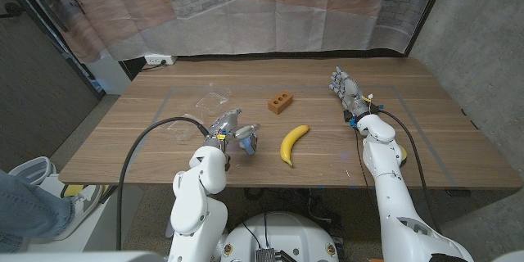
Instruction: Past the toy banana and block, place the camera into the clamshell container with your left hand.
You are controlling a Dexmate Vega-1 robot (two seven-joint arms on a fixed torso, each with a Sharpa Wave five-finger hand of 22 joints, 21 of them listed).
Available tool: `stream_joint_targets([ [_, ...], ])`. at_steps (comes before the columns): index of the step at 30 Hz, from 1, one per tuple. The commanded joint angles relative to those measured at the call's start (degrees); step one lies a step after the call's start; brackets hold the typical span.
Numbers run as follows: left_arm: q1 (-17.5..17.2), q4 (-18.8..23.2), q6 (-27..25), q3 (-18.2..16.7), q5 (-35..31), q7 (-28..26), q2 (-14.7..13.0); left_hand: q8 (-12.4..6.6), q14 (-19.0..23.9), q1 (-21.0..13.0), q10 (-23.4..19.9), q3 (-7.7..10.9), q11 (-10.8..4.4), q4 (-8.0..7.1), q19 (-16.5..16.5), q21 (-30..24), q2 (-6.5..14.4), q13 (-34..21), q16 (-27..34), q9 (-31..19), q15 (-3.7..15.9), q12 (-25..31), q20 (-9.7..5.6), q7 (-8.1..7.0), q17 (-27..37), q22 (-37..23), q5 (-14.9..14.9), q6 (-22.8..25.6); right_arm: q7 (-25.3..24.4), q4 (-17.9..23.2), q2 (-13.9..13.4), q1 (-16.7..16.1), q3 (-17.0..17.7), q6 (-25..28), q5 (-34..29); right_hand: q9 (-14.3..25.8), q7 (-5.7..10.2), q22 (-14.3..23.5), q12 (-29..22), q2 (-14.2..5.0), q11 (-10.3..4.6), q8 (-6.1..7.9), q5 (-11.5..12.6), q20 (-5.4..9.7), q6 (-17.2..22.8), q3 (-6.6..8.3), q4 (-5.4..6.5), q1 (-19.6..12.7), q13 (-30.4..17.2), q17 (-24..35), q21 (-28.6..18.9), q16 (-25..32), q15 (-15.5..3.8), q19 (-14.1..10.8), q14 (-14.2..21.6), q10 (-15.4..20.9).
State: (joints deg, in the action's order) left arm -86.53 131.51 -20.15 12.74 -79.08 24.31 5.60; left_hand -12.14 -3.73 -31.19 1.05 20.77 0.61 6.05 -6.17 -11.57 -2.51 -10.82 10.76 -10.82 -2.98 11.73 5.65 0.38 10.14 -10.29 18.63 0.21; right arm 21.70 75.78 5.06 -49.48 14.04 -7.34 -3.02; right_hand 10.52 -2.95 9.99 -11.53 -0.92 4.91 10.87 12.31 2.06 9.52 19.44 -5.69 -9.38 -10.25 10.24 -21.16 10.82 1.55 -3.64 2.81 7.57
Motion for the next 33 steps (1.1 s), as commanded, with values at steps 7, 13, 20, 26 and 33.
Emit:
stream_joint_targets([
  [7,0.88,0.94,-3.73,5.38,-11.53,6.45,-2.70,0.87,-0.78,-5.00,1.46,0.46,0.81,2.75,1.26,-0.59,-1.45,-0.49,-0.07,-0.28,-1.13,0.04,5.38,-4.00,0.33,-0.15,-0.40,-2.20,0.54,0.76,0.07,-0.26,-0.10,0.68,0.17,0.28,0.33,0.21,-0.32,-0.41,-0.55,0.36,-0.03,1.56,-0.04,0.14,-0.25,0.05,-0.23,0.29,0.28,0.14,-0.03,-0.44,0.44,0.23],
  [13,1.14,0.75,-4.93,7.10,-16.55,8.34,-2.73,1.23,-1.32,-6.37,2.84,0.43,0.34,3.15,1.79,-0.66,-2.10,-0.65,-0.13,-0.36,-1.50,-0.25,6.26,-5.05,0.42,-0.21,-0.40,-3.78,0.56,0.72,0.10,-0.26,-0.10,0.80,0.22,0.29,0.36,0.21,-0.31,-0.40,-0.62,0.37,-0.03,1.52,0.00,0.11,-0.26,0.07,-0.23,0.29,0.38,0.14,-0.01,-0.48,0.46,0.19],
  [20,1.89,0.68,-5.18,8.40,-22.30,11.52,-3.16,0.64,-0.54,-6.87,3.42,-0.08,-0.05,3.09,3.71,-1.33,-3.17,-0.86,0.30,-0.45,-2.06,-0.14,6.51,-5.66,0.56,-0.42,-0.20,-2.85,0.55,0.73,0.09,-0.34,-0.09,0.79,0.16,0.29,0.37,0.21,-0.31,-0.42,-0.56,0.39,-0.03,1.40,0.06,0.10,-0.28,0.07,-0.23,0.29,0.48,0.14,0.00,-0.55,0.51,0.19],
  [26,2.38,0.17,-5.66,9.39,-27.06,12.51,-3.14,-0.32,1.68,-5.12,2.07,-2.77,-0.90,2.18,8.08,-2.56,-6.30,-1.14,1.13,-0.61,-1.97,0.91,6.71,-7.20,0.75,-0.66,0.29,-0.32,0.41,0.77,0.13,-0.47,-0.06,0.70,0.14,0.29,0.41,0.22,-0.36,-0.41,-0.43,0.39,-0.03,1.35,0.08,0.07,-0.30,0.08,-0.23,0.29,0.57,0.16,0.01,-0.61,0.58,0.32],
  [33,2.66,-1.43,-6.73,10.96,-31.84,10.13,-3.20,-1.98,6.88,-4.80,-3.52,-5.35,-3.51,1.65,16.17,-4.33,-6.67,-1.26,2.12,-0.74,-0.67,2.87,6.76,-8.27,0.67,-0.63,1.85,6.01,0.40,0.89,0.18,-0.49,0.04,0.86,0.30,0.29,0.45,0.22,-0.35,-0.43,-0.59,0.43,-0.03,1.33,0.21,0.06,-0.34,0.07,-0.23,0.28,0.71,0.16,-0.01,-0.72,0.67,0.29],
])
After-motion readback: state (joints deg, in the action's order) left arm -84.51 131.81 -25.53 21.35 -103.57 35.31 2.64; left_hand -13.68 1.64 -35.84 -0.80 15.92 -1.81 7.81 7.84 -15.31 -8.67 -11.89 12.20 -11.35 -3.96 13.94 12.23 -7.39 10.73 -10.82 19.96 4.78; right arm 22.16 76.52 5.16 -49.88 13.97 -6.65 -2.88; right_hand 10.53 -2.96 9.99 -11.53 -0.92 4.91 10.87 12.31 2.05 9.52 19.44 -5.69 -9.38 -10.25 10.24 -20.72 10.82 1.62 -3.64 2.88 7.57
